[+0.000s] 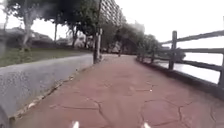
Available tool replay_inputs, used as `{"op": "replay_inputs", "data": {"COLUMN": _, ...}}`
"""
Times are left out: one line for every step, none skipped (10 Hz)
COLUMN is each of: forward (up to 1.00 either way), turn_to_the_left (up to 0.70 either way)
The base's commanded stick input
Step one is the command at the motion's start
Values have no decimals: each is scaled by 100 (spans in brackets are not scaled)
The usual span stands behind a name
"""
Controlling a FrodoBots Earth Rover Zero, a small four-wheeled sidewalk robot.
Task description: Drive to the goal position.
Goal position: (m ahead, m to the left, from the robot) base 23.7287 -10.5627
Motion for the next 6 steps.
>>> {"op": "replay_inputs", "data": {"forward": 70, "turn_to_the_left": 0}}
{"op": "replay_inputs", "data": {"forward": 70, "turn_to_the_left": 0}}
{"op": "replay_inputs", "data": {"forward": 70, "turn_to_the_left": 0}}
{"op": "replay_inputs", "data": {"forward": 70, "turn_to_the_left": -13}}
{"op": "replay_inputs", "data": {"forward": 70, "turn_to_the_left": -27}}
{"op": "replay_inputs", "data": {"forward": 70, "turn_to_the_left": -27}}
